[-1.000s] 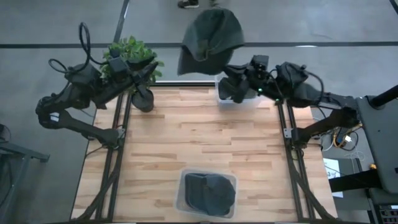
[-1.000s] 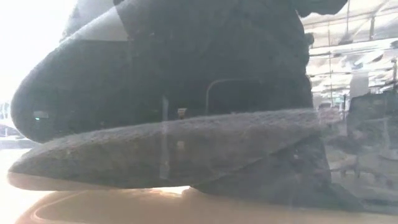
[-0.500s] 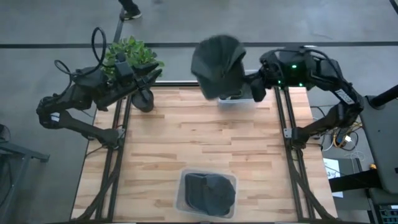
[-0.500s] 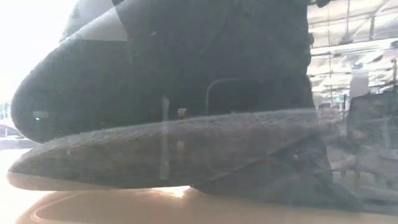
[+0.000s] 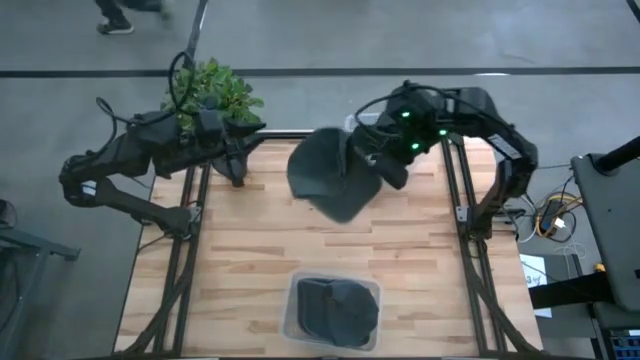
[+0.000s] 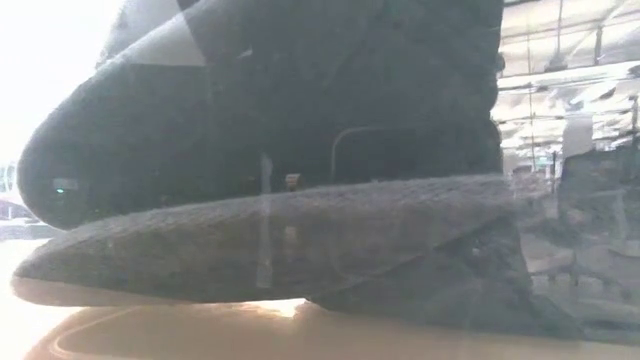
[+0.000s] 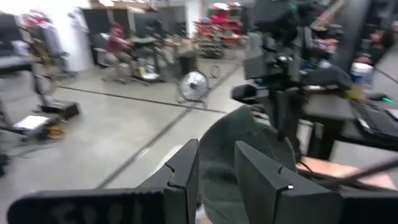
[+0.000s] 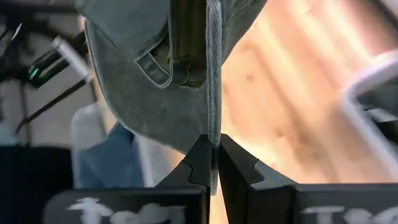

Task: Pick & Place hat
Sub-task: Put the black cap into the top transparent bin

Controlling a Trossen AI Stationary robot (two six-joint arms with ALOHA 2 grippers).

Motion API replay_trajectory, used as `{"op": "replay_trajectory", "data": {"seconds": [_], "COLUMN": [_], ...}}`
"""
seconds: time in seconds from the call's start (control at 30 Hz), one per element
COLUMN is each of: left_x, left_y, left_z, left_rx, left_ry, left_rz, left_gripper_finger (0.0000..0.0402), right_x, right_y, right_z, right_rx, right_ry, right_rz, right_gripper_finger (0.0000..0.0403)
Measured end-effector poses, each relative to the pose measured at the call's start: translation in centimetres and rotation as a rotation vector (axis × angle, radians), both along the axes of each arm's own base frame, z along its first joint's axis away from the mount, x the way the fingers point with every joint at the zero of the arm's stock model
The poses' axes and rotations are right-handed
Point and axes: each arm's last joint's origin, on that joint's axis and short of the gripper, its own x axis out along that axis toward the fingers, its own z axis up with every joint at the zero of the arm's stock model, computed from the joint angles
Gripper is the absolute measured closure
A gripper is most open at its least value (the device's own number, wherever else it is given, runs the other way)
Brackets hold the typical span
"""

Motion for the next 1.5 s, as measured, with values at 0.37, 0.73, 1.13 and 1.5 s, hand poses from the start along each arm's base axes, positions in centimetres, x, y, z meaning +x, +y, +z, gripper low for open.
{"op": "replay_trajectory", "data": {"seconds": [0.37, 0.73, 1.13, 1.5], "left_x": [0.6, 0.8, 0.8, 1.0], "left_y": [-0.6, -1.1, -1.6, -1.4], "left_z": [-1.1, -2.6, -2.7, -2.8], "left_rx": [-0.063, -0.234, -0.354, -0.348], "left_ry": [0.089, 0.213, 0.220, 0.219], "left_rz": [-0.216, -0.361, -0.505, -0.453], "left_gripper_finger": [0.0305, 0.0305, 0.0305, 0.0305], "right_x": [5.0, 8.6, 6.4, 1.2], "right_y": [0.8, 2.8, 0.9, -2.9], "right_z": [-3.5, -6.7, -4.8, -1.1], "right_rx": [0.187, 0.244, 0.118, -0.126], "right_ry": [0.081, 0.157, 0.118, 0.017], "right_rz": [0.209, 0.350, 0.240, 0.104], "right_gripper_finger": [0.0392, 0.0392, 0.0391, 0.0391]}}
